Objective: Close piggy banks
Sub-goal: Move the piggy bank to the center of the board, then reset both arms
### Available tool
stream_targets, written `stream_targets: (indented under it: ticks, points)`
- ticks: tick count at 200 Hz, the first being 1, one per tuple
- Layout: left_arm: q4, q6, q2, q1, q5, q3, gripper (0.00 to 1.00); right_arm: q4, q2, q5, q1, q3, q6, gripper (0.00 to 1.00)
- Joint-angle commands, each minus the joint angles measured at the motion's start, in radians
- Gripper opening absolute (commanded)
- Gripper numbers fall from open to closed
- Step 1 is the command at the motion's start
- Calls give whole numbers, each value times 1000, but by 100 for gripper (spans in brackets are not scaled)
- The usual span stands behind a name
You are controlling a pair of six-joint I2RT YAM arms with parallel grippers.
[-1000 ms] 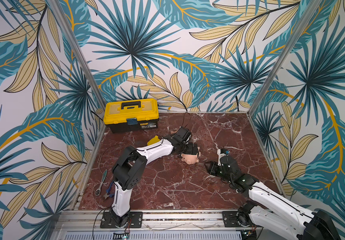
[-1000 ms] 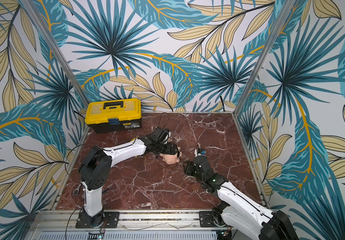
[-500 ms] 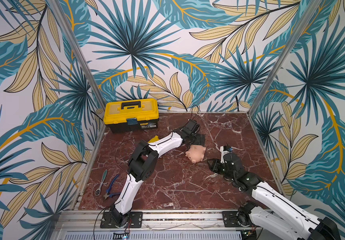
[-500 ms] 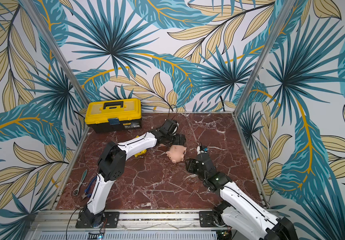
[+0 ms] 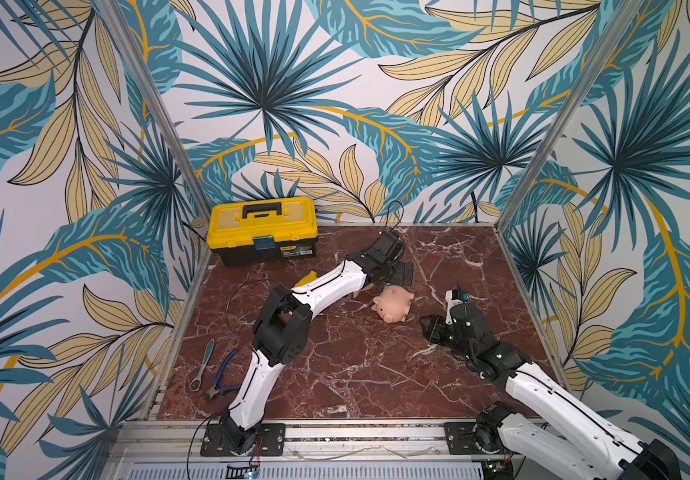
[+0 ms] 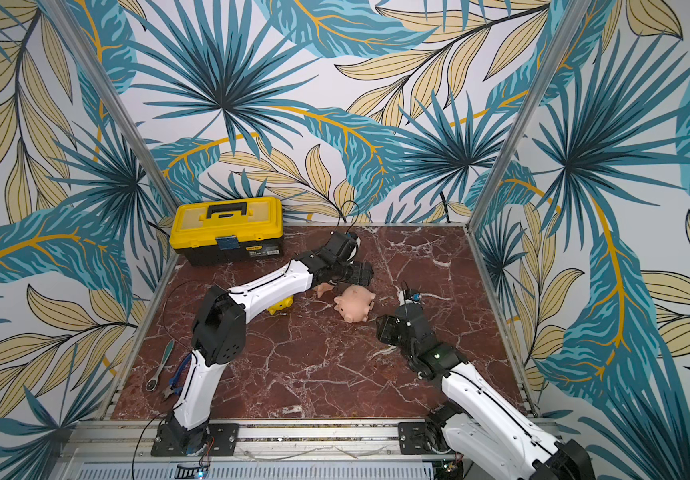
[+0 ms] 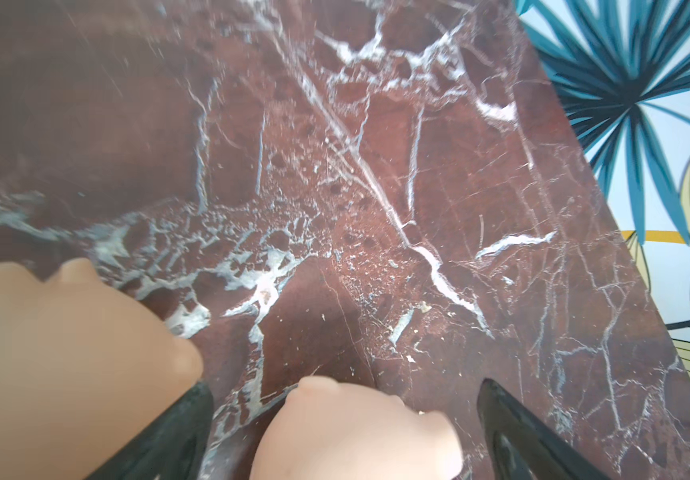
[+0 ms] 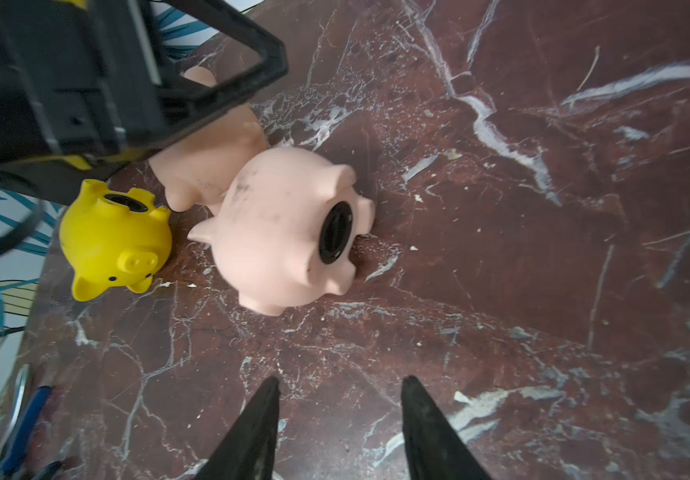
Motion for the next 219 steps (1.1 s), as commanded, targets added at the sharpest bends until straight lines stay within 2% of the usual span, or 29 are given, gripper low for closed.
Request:
stream_targets:
  ticks: [1,25,40,53,74,116,149,182,202,219]
  points:
    - [0,74,-140,17,-70,5,100,-64,10,147,-14,52,-48,58]
    - [1,111,-263,62,-182,-102,100,-89,39,307,-27,113,-101,71]
    - [5,116,-347,104,-256,-196,100,-75,54,407,-31,136,-149,85]
    - [14,120,-428,140,-333,-295,100,-30,62,456,-43,142,-201,93]
    - [80,132,-556,211,-449,-498,100,11,89,479,-88,171,-261,99]
    - [301,163,-758,387,-580,-868,100,103,206,467,-206,206,-302,100]
    - [474,192,-856,531,-586,-1082,99,221,320,448,-277,187,-345,99]
    - [636,220,-924,673,-472,-1257,100,444,380,417,-322,103,-441,99]
    - [762,276,-916,702,-452,-1348,99,545,417,390,-354,70,-477,100]
    - [901,277,-895,718,-425,-1431,100,569,466,337,-373,71,-519,100]
